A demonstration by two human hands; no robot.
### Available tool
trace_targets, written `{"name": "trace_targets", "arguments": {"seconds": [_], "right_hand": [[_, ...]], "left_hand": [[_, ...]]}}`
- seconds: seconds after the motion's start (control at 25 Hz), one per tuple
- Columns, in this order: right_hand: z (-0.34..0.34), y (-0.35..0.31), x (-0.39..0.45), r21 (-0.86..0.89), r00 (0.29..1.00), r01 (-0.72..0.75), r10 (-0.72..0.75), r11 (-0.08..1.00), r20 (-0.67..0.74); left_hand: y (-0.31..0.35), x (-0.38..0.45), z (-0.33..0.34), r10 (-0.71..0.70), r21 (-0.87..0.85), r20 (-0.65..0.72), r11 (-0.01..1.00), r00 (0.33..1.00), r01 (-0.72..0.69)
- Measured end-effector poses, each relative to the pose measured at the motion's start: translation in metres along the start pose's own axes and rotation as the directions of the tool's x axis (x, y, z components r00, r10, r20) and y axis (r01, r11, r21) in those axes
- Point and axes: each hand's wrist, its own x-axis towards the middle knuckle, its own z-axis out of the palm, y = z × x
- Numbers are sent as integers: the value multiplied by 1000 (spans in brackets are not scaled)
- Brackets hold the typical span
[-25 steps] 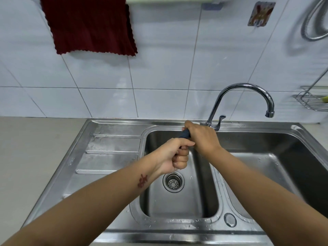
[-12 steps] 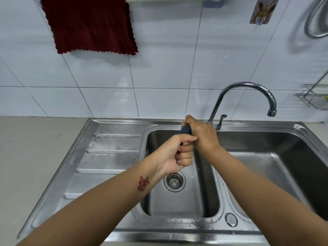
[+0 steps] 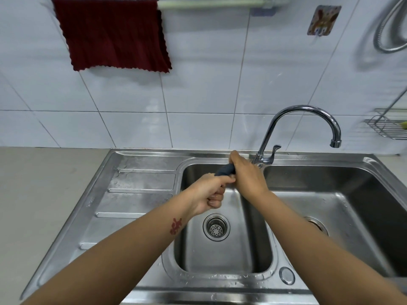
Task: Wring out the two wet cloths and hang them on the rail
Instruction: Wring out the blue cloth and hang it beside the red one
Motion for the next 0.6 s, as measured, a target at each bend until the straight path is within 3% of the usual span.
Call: {"name": "trace_targets", "arguments": {"seconds": [0.12,0.28,0.48,0.6], "right_hand": [[9,6,1,174,997,-44,34,984,63],[12,10,2,352,991,-99,60,931,120],[12,14,4,334,993,-103,77,937,89],[6,16,4,209,989,-112,88,971,122]], "left_hand": [[-1,9,-21,71,272,-107,962,992,-40],[4,17,-34,173,367,-226,927,959,-80],[10,30,-45,299,537,-235,833,925,-133],[13,33,-49,363,605,-205,777,909,-174]]}}
